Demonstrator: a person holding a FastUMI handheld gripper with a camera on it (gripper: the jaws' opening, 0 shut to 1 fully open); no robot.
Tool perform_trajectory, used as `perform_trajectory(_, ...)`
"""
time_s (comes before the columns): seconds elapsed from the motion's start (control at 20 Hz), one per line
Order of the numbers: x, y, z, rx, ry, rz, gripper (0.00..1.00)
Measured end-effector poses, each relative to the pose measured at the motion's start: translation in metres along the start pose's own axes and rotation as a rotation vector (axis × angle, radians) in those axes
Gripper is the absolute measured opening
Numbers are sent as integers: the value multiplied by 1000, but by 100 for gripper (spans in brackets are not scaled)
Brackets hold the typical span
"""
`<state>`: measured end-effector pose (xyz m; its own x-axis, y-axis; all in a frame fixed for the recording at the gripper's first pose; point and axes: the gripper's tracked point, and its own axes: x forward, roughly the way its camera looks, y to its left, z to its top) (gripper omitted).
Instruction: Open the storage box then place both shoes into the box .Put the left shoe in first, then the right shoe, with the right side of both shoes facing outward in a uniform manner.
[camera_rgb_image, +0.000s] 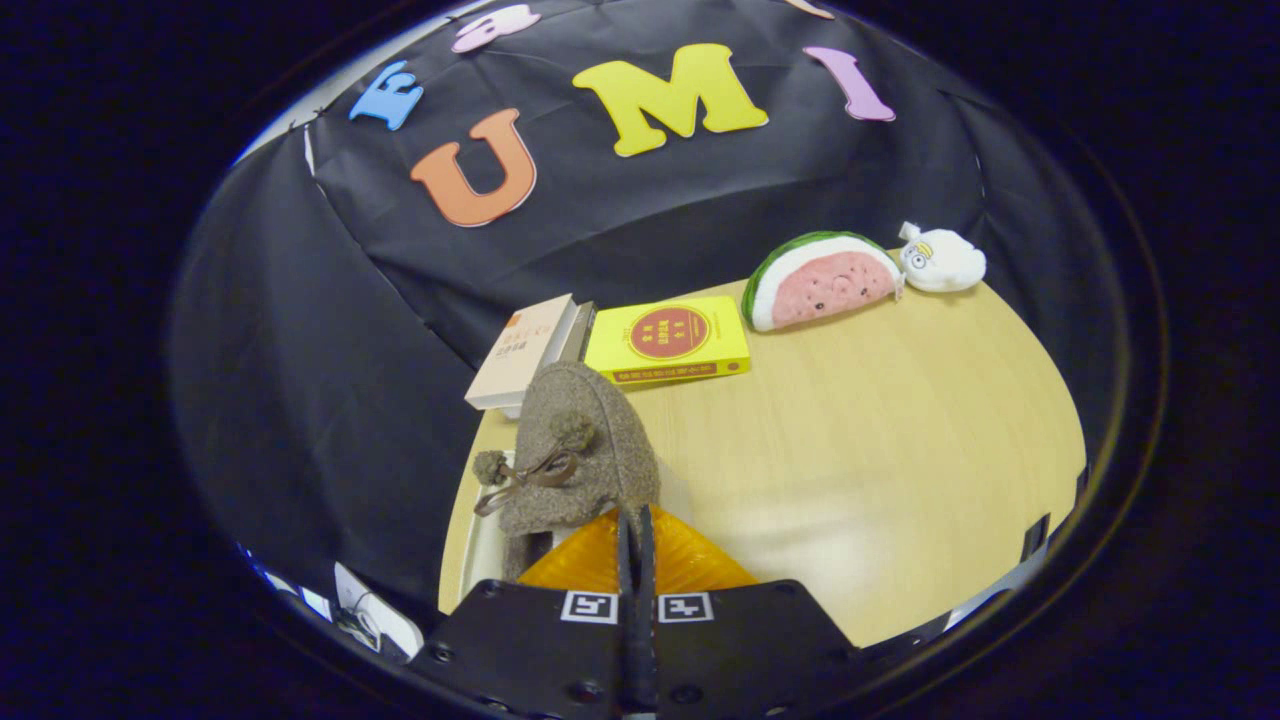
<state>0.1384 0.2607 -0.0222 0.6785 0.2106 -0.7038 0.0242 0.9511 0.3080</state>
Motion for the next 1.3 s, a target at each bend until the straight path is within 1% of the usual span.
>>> perform_trajectory(0.05, 5, 8, -6, 10, 1, -11, 0)
perform_trajectory(0.25, 22, 32, -33, 48, 25, -4, 0)
perform_trajectory(0.35, 29, 32, -43, 59, 35, -21, 0)
perform_trajectory(0.5, 39, 27, -55, 108, 55, -30, 0)
perform_trajectory(0.65, 44, 16, -60, 129, 74, -45, 0)
perform_trajectory(0.75, 46, 22, -59, 139, 76, 7, 12)
perform_trajectory(0.85, 38, 21, -56, 124, 69, 21, 33)
perform_trajectory(1.0, 25, 22, -46, 69, 23, 50, 59)
perform_trajectory(1.05, 21, 20, -41, 42, -6, 51, 66)
perform_trajectory(1.1, 14, 17, -35, 16, -39, 51, 80)
perform_trajectory(1.15, 9, 14, -32, -6, -64, 48, 81)
perform_trajectory(1.3, -7, 6, -25, -63, -119, 43, 91)
